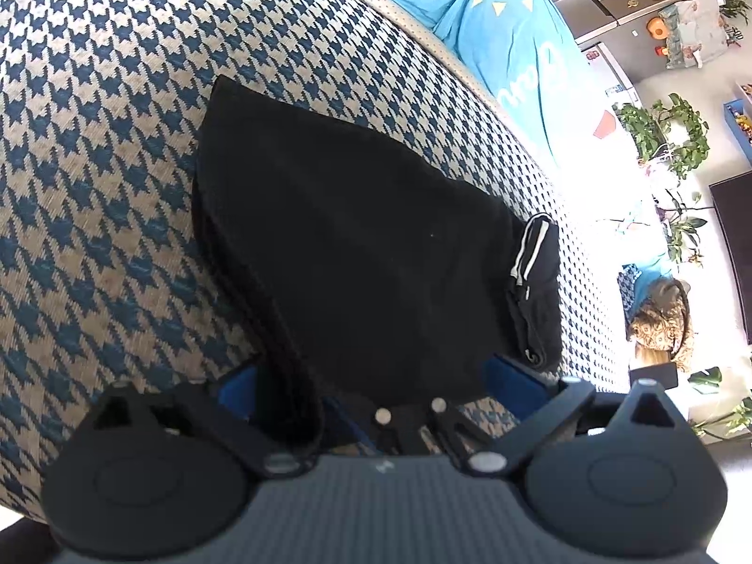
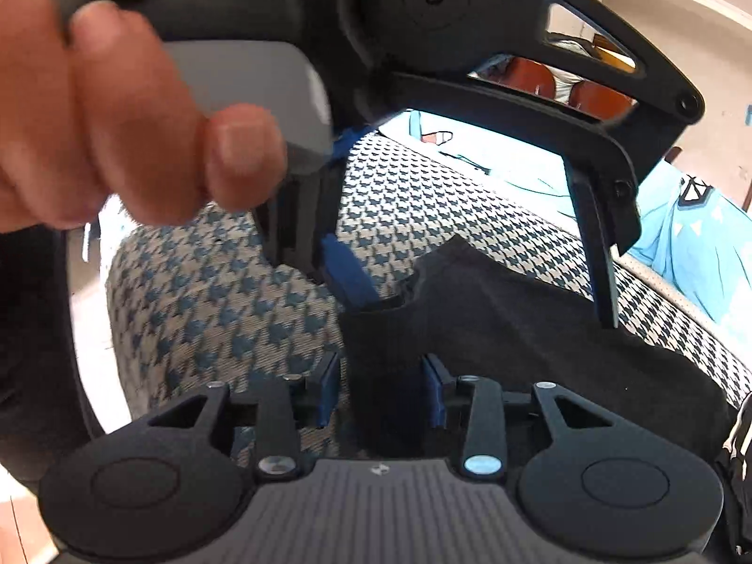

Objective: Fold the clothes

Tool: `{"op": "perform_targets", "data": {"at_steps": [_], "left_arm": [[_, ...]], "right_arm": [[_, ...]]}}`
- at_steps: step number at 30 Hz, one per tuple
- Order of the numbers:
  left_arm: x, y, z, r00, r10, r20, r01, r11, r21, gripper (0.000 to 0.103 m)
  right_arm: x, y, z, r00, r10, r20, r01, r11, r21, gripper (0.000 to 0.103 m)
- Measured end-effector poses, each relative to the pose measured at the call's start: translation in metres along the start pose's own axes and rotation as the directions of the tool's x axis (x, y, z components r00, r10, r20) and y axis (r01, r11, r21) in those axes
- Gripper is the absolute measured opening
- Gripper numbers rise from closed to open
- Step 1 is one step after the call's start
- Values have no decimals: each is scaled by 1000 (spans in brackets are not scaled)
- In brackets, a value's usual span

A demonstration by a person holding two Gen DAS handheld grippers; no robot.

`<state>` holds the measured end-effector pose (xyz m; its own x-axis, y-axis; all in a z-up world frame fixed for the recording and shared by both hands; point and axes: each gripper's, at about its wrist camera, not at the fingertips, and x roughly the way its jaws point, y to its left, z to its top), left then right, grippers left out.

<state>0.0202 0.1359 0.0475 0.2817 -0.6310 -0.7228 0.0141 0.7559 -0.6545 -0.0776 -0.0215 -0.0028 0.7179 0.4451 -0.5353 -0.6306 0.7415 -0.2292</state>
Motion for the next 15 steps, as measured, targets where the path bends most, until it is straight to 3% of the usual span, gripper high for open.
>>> {"op": "perform_targets", "data": {"at_steps": [3,15], "left_arm": [[-1,2,9,999,39,26,-39,999,6,102],[9,18,51,986,131,101,-130,991,-17,102]], "right_arm": [[0,-9,0,1000,-16,-2,16,999,48,9],[-27,-29,6,998,-31,60,24,992,127,8]]}}
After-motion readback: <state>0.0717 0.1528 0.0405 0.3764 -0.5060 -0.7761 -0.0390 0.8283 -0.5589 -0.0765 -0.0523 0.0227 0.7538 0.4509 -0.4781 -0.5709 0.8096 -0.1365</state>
